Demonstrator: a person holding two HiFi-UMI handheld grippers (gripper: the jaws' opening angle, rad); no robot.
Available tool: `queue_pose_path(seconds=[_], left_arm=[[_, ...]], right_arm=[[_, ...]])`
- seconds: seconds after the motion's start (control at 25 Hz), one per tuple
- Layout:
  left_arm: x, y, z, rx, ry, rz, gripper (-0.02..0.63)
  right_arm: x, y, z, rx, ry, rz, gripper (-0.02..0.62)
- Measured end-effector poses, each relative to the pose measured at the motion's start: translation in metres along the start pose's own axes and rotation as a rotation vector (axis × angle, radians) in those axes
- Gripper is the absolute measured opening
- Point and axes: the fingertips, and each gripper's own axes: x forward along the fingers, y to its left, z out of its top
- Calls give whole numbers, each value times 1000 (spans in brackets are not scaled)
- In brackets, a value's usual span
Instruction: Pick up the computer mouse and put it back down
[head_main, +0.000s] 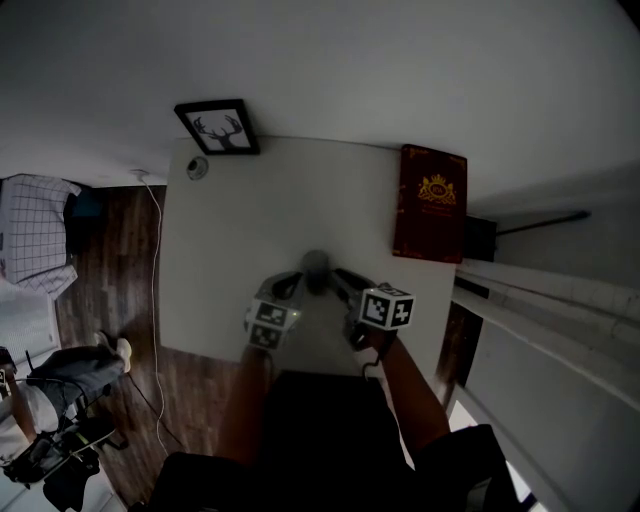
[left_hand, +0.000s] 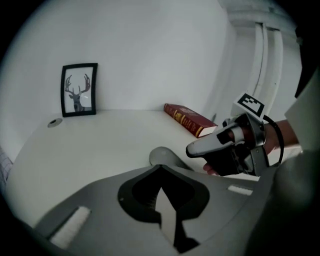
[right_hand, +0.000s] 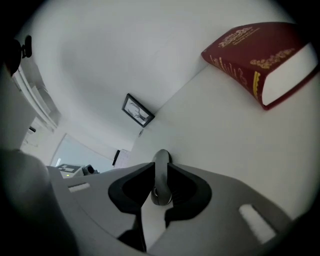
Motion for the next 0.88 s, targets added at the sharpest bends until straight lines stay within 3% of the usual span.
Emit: queue_pose_path(seconds=[0.28, 0.48, 0.88], left_arm=[[6, -9, 0, -10, 30, -25, 0], [14, -10, -5, 26, 86, -16, 0], [15, 1, -18, -82, 134, -38, 0]], right_arm=[[1, 3, -7, 3, 10, 11, 135], [3, -2, -11, 3, 38, 8, 160], [30, 21, -26, 42, 178, 108, 161]])
